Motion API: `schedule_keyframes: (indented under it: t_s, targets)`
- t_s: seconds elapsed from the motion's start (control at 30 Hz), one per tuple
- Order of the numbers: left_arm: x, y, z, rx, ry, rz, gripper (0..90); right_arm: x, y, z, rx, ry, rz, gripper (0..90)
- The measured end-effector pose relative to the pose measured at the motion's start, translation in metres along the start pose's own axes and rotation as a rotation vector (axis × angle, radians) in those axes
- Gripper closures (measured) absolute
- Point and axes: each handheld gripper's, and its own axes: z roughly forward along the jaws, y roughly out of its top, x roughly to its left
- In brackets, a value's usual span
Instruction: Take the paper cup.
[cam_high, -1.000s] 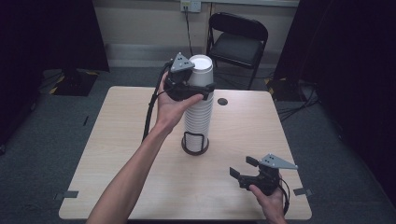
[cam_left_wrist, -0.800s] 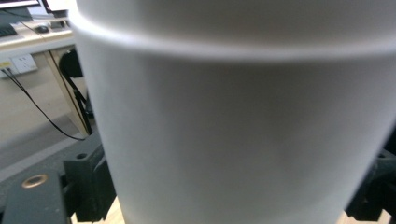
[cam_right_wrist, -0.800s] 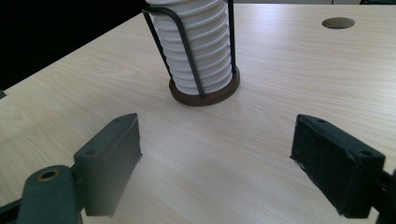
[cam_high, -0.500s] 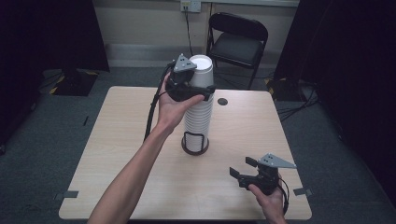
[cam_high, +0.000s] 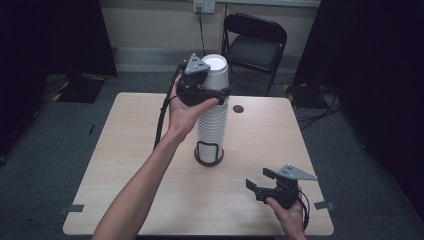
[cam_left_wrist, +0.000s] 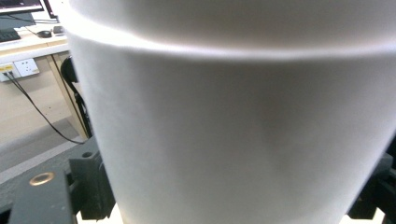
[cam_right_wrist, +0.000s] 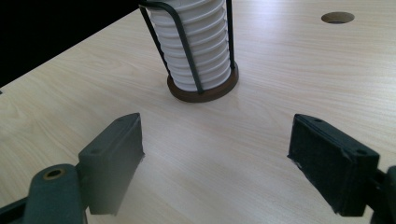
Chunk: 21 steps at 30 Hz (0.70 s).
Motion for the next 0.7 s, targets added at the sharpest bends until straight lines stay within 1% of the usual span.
schedule_keyframes:
  t_s: [0.03, 0.07, 0.13, 0.3, 0.33, 0.37, 0.4, 0.43, 0.5, 0.57, 0.63, 0.7]
  targets:
    - [0.000, 0.002, -0.002, -0.002, 0.005, 0.008, 14.1, 0.000, 0.000, 0.000, 0.001, 0.001, 0.000, 17.4]
    - [0.000, 0.002, -0.002, -0.002, 0.005, 0.008, 14.2, 0.000, 0.000, 0.000, 0.001, 0.001, 0.000, 17.4]
    - [0.001, 0.005, -0.003, -0.009, -0.008, 0.021, 14.5, 0.001, 0.000, 0.000, 0.005, 0.008, 0.000, 17.4]
    - [0.001, 0.007, -0.005, -0.020, -0.010, 0.021, 14.6, 0.002, 0.000, 0.000, 0.006, 0.012, -0.001, 17.4]
    - [0.000, 0.009, -0.007, -0.032, -0.008, 0.022, 14.6, 0.002, 0.000, 0.001, 0.004, 0.012, -0.002, 17.4]
    - [0.000, 0.009, -0.007, -0.032, -0.008, 0.022, 14.6, 0.002, 0.000, 0.001, 0.004, 0.012, -0.002, 17.4]
    - [0.001, 0.012, -0.010, -0.050, -0.008, 0.019, 14.6, 0.002, 0.000, 0.001, 0.005, 0.011, -0.001, 17.4]
    - [0.001, 0.012, -0.010, -0.050, -0.008, 0.019, 14.6, 0.002, 0.000, 0.001, 0.005, 0.011, -0.001, 17.4]
    - [0.001, 0.016, -0.013, -0.079, -0.013, 0.007, 14.6, 0.002, 0.000, 0.001, 0.003, 0.009, 0.001, 17.4]
    - [0.000, 0.018, -0.016, -0.101, -0.012, 0.010, 14.6, 0.001, 0.000, 0.000, 0.003, 0.010, 0.004, 17.4]
    - [0.000, 0.020, -0.018, -0.115, -0.021, 0.013, 14.6, 0.001, 0.000, 0.001, 0.003, 0.011, 0.004, 17.4]
    - [0.000, 0.021, -0.019, -0.119, -0.018, 0.012, 14.6, 0.001, 0.000, 0.001, 0.004, 0.011, 0.005, 17.4]
